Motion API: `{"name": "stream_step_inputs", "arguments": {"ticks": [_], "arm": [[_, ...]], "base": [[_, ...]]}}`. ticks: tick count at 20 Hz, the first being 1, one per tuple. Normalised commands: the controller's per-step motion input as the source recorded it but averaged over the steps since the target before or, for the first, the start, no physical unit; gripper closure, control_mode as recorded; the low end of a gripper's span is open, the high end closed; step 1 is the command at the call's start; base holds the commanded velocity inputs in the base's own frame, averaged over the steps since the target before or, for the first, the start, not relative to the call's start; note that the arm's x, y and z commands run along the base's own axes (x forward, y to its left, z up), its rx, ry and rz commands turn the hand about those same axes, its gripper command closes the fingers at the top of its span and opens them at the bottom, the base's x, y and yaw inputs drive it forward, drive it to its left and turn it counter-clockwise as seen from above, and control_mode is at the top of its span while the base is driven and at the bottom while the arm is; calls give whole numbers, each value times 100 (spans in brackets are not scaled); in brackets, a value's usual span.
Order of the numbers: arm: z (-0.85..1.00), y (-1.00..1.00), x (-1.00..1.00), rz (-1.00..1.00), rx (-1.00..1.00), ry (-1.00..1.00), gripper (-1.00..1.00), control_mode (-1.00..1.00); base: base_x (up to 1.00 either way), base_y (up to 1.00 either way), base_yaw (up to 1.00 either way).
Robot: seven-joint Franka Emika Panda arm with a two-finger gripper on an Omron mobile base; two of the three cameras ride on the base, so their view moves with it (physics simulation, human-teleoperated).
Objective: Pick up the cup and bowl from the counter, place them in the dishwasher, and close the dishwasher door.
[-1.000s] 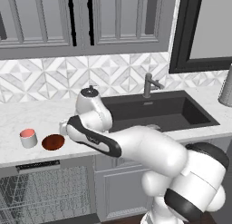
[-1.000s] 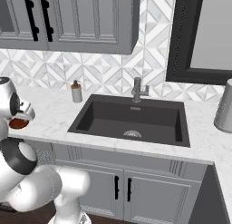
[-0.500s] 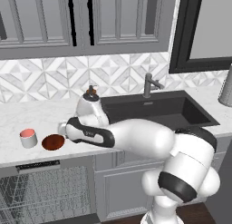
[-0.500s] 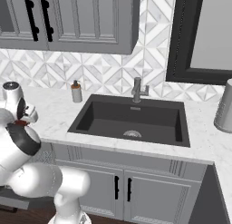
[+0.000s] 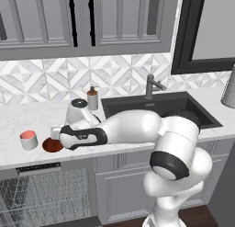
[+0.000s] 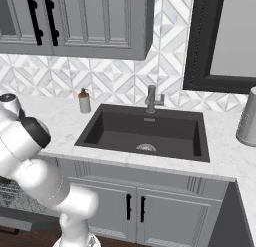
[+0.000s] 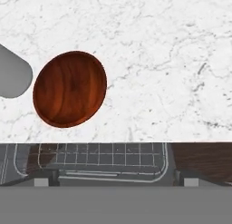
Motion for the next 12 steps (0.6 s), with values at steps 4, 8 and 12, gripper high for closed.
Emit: {"name": "stream_step_inputs", "arguments": {"ticks": [4, 8, 12], "arm": [[-13, 0, 46, -2, 0, 0, -100, -100], [-21, 0, 41, 0, 0, 0, -100, -100], [-36, 12, 34, 0, 0, -2, -100, -100]], "base": [[0, 0, 0], [0, 0, 0], [0, 0, 0]]}}
